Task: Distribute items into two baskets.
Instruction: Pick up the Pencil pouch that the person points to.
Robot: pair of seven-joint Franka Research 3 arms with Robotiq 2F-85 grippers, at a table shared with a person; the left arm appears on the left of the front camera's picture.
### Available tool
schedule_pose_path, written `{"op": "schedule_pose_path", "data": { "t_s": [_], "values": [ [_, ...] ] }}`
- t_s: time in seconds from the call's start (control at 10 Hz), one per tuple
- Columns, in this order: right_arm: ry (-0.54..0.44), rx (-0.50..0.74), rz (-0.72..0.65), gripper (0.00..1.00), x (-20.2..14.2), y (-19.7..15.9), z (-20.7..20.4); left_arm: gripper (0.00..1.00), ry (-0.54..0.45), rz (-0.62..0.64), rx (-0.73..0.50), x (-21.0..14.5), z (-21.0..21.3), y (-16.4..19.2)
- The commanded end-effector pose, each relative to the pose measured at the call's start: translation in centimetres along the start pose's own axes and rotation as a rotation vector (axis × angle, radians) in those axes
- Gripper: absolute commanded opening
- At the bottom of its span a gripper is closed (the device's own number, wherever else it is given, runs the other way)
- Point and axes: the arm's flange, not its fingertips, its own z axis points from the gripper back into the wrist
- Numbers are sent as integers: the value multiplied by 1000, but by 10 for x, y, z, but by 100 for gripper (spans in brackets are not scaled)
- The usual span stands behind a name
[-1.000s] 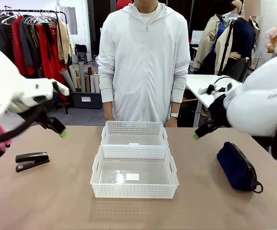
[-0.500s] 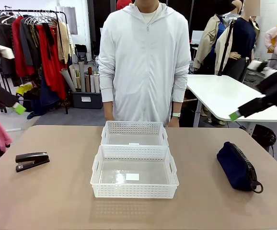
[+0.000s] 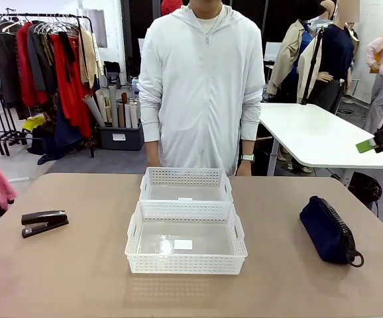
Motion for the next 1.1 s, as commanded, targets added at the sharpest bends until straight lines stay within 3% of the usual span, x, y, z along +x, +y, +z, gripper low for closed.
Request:
{"op": "schedule_pose_path", "data": {
  "t_s": [0.0, 0.2, 0.3, 0.6, 0.9, 1.0],
  "values": [
    [-40, 51, 25, 100, -10, 0, 8, 100, -60, -14, 4, -27, 10, 9],
    [-39, 72, 46, 100, -15, 3, 10, 100, -124, -33, 2, -45, 17, 14],
    [-21, 87, 70, 100, -18, 7, 7, 100, -106, 7, 10, -47, 13, 21],
    [2, 105, 70, 100, -21, 5, 0, 100, -193, -24, 37, -41, 14, 22],
    [-11, 119, 83, 100, -24, 5, 2, 100, -188, -21, 39, -35, 12, 19],
    [26, 85, 55, 100, -19, 8, 1, 100, -188, -22, 41, -34, 12, 17]
  ]
}}
